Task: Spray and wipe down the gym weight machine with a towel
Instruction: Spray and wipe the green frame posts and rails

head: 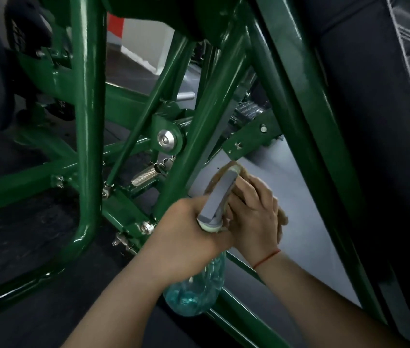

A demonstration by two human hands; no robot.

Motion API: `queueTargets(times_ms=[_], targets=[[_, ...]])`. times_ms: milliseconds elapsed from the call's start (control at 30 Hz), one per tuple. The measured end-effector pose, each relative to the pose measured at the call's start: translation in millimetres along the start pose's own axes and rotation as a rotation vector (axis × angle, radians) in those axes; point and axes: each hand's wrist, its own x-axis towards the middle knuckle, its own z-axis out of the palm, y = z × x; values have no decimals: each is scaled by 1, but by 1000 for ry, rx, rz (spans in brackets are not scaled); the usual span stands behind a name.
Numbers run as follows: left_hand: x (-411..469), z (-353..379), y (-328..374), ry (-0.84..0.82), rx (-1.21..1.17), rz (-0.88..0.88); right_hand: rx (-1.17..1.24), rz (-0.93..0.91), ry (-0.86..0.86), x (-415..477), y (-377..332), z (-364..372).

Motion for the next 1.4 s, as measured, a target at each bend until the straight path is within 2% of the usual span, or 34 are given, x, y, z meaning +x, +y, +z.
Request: queueTargets(times_ms=[133, 367, 467, 567, 700, 900, 1067, 1167, 1233, 1333, 1400], targets=[[2, 14, 10, -8, 24, -17, 29, -40, 45, 0, -6, -24], [5, 6, 31, 39, 112, -7, -17, -5, 119, 8, -16, -39], [2, -4, 37, 76, 152, -35, -32, 36, 183, 28, -27, -39], [-2, -12, 40, 126, 163, -69, -153, 139, 234, 65, -30, -32], [-11, -18, 39, 148, 191, -90, -224, 189, 207, 85, -34, -11], [-21, -14, 41, 138, 222, -141, -120, 54, 67, 71, -34, -9], [-17, -17, 46, 177, 236, -164, -110, 121, 238, 85, -35, -39], [-18, -21, 49, 183, 257, -160, -206, 109, 187, 81, -27, -24], [-20, -23, 48, 181, 266, -171, -187, 62, 100, 69, -25, -9], [-26, -27, 47, 172, 262, -191, 3, 25, -58, 49, -32, 5], [-28, -28, 46, 154, 275, -195, 206, 198, -59, 33, -41, 7]])
